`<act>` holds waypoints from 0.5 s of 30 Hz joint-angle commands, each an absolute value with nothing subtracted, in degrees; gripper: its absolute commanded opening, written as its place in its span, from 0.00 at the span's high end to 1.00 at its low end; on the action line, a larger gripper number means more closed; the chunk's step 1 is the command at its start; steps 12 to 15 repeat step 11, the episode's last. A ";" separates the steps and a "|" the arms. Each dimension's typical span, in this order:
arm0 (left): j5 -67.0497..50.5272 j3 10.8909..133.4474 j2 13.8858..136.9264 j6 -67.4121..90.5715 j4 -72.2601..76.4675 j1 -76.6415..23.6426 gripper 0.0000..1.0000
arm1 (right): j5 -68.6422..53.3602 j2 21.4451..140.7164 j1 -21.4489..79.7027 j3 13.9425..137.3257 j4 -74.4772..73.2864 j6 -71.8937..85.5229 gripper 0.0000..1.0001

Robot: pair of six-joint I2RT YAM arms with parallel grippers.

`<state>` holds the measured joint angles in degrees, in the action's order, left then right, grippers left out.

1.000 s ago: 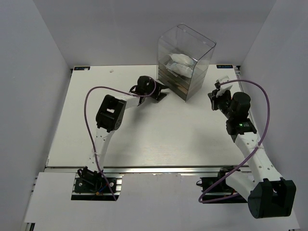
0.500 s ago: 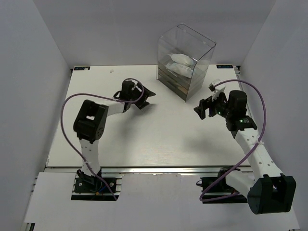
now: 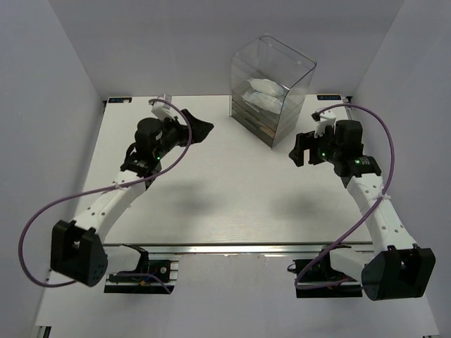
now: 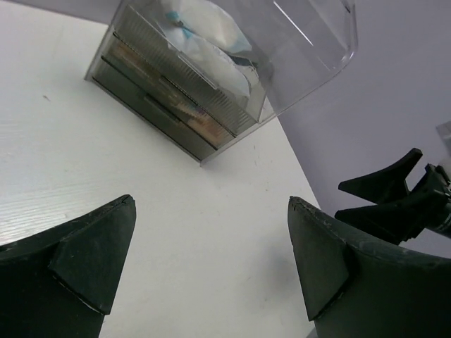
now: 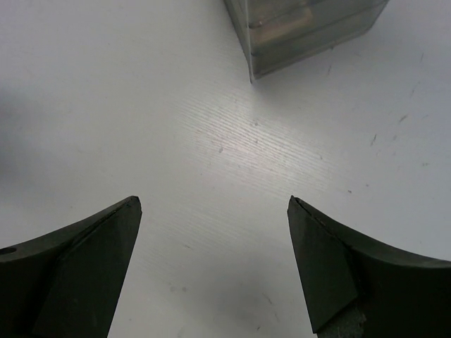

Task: Organize the makeup

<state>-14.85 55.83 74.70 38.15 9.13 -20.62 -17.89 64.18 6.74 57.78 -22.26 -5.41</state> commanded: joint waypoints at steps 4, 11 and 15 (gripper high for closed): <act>-11.16 51.77 65.05 30.50 3.34 -20.74 0.02 | -12.13 65.21 6.50 61.87 -26.72 -0.79 0.11; -10.20 49.22 59.59 29.89 0.80 -20.74 0.02 | -11.69 64.43 6.42 60.74 -26.02 -0.35 0.11; -10.20 49.22 59.59 29.89 0.80 -20.74 0.02 | -11.69 64.43 6.42 60.74 -26.02 -0.35 0.11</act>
